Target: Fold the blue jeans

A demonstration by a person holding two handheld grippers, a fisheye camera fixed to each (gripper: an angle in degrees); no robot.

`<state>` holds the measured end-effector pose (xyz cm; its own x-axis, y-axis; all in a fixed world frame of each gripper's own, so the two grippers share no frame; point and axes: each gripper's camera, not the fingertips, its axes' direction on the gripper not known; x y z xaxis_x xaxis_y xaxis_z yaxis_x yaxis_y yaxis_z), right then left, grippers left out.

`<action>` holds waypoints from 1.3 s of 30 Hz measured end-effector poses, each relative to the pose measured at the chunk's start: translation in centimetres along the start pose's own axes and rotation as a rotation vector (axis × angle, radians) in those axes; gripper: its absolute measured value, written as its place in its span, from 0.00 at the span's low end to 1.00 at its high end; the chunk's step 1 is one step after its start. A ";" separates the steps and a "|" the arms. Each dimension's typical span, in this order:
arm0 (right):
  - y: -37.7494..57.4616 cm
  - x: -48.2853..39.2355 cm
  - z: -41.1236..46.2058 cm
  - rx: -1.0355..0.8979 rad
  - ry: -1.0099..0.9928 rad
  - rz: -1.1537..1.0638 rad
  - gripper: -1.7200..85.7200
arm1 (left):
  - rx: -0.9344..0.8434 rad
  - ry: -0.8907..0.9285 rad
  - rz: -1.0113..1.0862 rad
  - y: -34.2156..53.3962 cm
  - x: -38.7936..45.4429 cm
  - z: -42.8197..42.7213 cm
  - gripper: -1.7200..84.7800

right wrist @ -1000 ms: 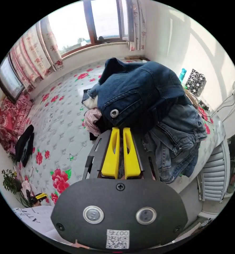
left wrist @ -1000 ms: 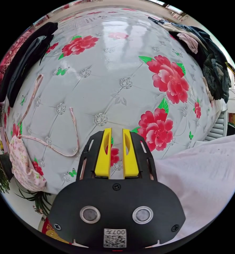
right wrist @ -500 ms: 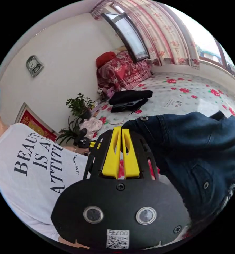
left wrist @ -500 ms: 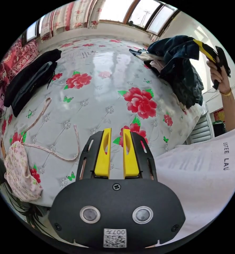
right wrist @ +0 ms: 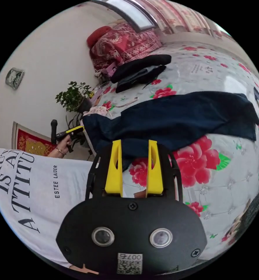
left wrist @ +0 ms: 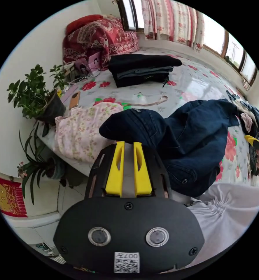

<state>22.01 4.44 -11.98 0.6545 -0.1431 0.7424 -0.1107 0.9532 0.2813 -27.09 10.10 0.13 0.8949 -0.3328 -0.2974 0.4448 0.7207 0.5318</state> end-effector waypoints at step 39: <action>0.1 20.6 -36.6 0.862 -0.211 0.140 0.02 | 0.583 0.801 0.254 -28.8 -12.7 -28.7 0.07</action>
<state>62.82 11.34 -18.87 0.4513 -0.1675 0.8765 -0.7579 0.4466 0.4756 -52.28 11.02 -34.12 0.7725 0.4471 -0.4509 0.3855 0.2340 0.8925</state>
